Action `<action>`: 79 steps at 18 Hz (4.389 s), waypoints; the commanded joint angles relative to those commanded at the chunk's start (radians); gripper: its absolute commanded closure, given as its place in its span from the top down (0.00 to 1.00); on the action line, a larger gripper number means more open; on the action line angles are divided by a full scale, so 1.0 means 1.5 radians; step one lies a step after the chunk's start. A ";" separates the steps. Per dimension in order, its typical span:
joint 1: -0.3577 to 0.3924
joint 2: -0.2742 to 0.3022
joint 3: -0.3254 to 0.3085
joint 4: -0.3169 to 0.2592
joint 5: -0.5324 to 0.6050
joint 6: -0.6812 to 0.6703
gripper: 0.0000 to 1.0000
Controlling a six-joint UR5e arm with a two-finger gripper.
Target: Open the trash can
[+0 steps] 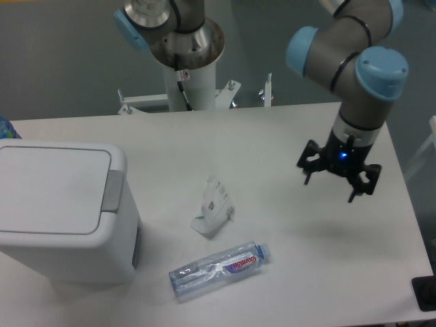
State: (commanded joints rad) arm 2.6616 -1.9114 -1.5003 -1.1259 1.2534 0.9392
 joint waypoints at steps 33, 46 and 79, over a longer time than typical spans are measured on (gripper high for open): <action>-0.204 0.094 -0.019 0.046 -0.182 -0.273 1.00; -0.219 0.082 -0.024 0.046 -0.181 -0.276 1.00; -0.009 -0.027 0.023 0.078 0.107 0.060 1.00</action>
State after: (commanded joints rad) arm 2.6475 -1.9512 -1.4665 -1.0093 1.4143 1.0289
